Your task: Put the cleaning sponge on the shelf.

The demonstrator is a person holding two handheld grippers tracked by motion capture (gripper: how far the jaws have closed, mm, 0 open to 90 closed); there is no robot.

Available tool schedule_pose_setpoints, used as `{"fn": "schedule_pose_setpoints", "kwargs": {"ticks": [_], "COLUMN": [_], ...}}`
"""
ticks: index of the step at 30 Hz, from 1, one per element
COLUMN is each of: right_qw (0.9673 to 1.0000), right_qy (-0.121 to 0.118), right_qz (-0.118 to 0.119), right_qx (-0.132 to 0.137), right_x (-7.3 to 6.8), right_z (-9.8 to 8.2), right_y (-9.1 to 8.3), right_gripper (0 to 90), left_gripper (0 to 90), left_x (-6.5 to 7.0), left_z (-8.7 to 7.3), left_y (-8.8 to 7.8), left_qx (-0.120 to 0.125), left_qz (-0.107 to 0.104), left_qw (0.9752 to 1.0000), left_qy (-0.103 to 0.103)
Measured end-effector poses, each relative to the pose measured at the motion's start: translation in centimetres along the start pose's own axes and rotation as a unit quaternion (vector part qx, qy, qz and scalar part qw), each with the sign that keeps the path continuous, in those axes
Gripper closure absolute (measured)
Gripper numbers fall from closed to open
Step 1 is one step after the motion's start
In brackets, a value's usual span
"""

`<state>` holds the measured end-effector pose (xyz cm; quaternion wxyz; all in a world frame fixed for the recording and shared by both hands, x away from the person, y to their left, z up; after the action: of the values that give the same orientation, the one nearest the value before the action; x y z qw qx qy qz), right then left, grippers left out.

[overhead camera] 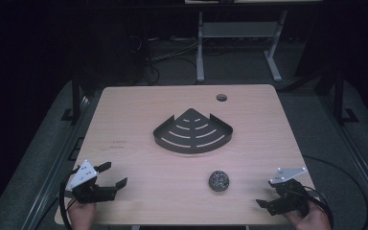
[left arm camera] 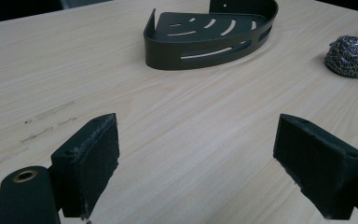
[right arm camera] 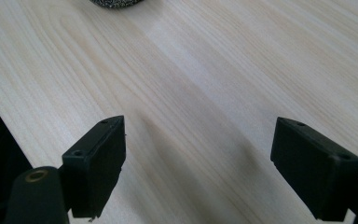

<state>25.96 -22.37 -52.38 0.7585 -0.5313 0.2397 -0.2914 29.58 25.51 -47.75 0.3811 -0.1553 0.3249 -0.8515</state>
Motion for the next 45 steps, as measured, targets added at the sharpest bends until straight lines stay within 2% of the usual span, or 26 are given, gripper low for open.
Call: {"fn": "schedule_pose_setpoints", "kwargs": {"ticks": [16,36,45], "right_qw": [0.9997,0.9977,0.9971], "right_qy": [-0.021,-0.060,-0.068], "right_qz": [0.013,0.025,0.025], "right_qx": [0.002,-0.020,-0.023], "right_x": [-1.3,-3.2,-3.4], "right_z": [1.4,3.4,4.1], "right_y": [-0.3,0.3,0.4], "right_gripper": [15.9,15.9,15.3], "left_gripper": [13.7,13.7,13.7], "left_x": [0.0,-0.1,-0.2], "left_z": [-0.1,-0.1,-0.2], "left_y": [-0.2,-0.3,-0.4], "left_qx": [-0.001,0.003,0.004], "left_qz": [0.003,0.001,0.002], "left_qw": [1.0000,1.0000,1.0000], "left_qy": [-0.001,-0.004,-0.006]}}
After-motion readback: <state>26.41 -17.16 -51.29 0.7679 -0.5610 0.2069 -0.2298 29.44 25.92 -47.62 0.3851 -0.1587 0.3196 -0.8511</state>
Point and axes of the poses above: each handheld gripper's, and its own axes: y roughly forward along the jaws, z roughly out of its top, x roughly to its right, the point moved 9 cm from there along y, roughly forward along the jaws, and after that the axes turned 15 degrees about -x, right-handed, at the moved point
